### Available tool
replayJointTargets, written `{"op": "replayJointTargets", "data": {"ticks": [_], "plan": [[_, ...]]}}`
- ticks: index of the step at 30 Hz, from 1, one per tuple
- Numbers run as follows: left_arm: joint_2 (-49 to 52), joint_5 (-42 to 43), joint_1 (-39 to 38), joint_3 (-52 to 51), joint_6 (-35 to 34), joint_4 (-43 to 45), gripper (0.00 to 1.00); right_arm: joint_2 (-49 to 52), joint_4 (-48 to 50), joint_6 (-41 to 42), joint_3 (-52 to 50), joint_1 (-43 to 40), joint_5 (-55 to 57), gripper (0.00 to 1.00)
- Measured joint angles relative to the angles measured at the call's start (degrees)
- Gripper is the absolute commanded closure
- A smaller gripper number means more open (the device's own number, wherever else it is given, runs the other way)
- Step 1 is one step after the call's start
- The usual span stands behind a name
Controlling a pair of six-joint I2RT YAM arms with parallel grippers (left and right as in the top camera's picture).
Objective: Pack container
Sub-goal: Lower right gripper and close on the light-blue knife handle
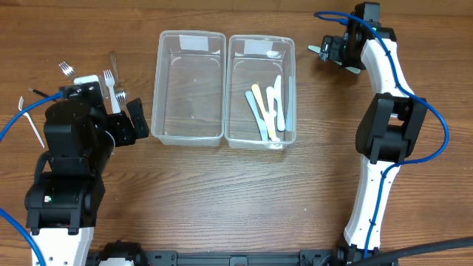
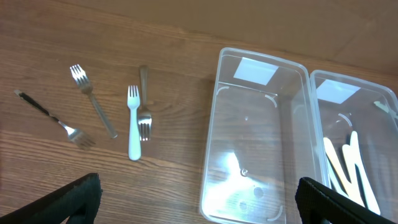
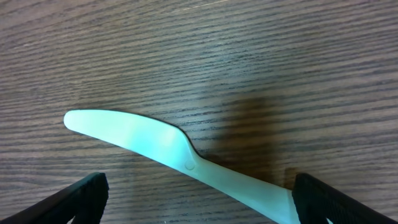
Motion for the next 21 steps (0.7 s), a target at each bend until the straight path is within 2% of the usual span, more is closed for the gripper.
{"op": "replayJointTargets", "data": {"ticks": [10,13,17,21], "plan": [[0.0,0.0,0.0,0.0,0.0,0.0,0.00,0.8,-2.3,-1.8,-0.8,0.0,0.1,0.04],[0.0,0.0,0.0,0.0,0.0,0.1,0.00,0.8,-6.0,-2.5,0.0,0.0,0.3,0.04],[0.0,0.0,0.0,0.0,0.0,0.1,0.00,0.8,-12.7,-2.9,1.5,0.0,0.5,0.13],[0.0,0.0,0.0,0.0,0.0,0.1,0.00,0.7,-17.3,-2.9,2.1,0.0,1.6,0.08]]}}
